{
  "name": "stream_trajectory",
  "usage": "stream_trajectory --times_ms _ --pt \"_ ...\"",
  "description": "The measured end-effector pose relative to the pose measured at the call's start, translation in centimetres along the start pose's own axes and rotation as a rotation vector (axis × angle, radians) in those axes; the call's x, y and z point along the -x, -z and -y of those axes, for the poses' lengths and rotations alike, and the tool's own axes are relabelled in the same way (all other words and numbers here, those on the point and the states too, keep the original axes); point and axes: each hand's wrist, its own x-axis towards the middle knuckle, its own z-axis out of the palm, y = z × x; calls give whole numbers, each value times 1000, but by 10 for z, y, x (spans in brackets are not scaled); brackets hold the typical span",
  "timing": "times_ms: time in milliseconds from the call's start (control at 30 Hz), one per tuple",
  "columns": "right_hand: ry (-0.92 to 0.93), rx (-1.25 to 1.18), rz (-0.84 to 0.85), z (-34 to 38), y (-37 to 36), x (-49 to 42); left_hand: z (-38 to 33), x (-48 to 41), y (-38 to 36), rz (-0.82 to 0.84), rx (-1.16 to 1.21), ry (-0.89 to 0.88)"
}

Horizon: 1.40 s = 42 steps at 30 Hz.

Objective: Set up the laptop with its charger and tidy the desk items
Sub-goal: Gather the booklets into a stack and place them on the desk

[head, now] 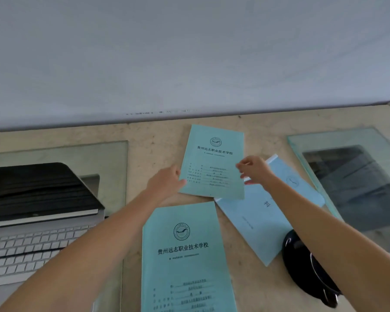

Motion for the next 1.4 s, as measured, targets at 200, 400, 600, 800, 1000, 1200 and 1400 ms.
stream_trajectory --times_ms 200,400,600,800,1000,1200,1400 --pt "-53 80 -135 -5 2 -55 -6 -58 -19 -91 506 219" --pt "-87 214 -129 -24 -1 -81 0 -89 -44 -269 618 301" --pt "-143 91 -97 -20 -7 -92 -12 -105 -47 -236 607 288" --pt "-111 -69 -69 -14 -23 -88 -19 -106 -45 -147 818 364" --pt "-21 -153 -78 -8 -31 -67 -21 -92 -48 -176 824 343" --pt "69 -271 -75 -4 -36 -27 -8 -55 -33 -238 878 292" --pt "117 -288 -58 3 -46 28 1 7 -16 -324 830 243"
